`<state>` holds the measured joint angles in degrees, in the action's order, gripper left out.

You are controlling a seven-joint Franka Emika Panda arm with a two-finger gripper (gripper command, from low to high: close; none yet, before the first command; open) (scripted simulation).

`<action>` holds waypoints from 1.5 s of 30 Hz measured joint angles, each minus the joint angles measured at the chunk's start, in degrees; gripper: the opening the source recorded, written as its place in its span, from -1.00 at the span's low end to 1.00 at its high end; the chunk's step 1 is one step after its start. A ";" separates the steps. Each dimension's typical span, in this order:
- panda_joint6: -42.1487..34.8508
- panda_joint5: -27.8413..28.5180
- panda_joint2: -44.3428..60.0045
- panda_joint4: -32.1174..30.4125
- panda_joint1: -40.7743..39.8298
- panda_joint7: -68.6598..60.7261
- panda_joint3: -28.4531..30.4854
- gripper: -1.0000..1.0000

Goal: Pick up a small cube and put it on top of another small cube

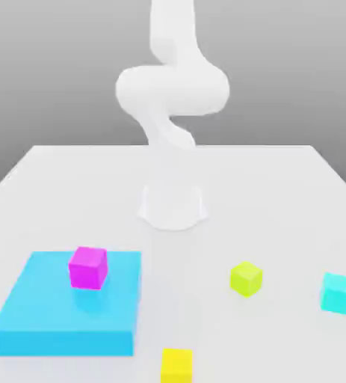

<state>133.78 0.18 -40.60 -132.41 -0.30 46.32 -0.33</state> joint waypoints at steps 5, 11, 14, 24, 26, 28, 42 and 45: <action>4.10 0.45 10.74 -1.29 -0.51 1.04 -0.60 0.00; 8.86 1.03 23.21 -2.80 -0.94 2.29 -1.13 0.00; 11.23 1.31 29.44 -3.55 -1.09 2.91 -1.31 0.00; 19.17 1.46 50.19 -6.06 -1.02 4.40 -1.45 0.00; 20.76 1.24 54.34 -6.56 -0.99 4.53 -1.51 0.00; 23.25 1.29 58.49 -6.30 -0.89 4.67 -1.41 0.00; 25.50 1.43 61.61 -5.86 -0.79 4.85 -1.30 -1.00; 22.08 -0.01 55.53 -8.48 -0.07 6.22 -2.47 -1.00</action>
<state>155.86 0.17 14.92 -140.89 -0.37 52.53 -2.80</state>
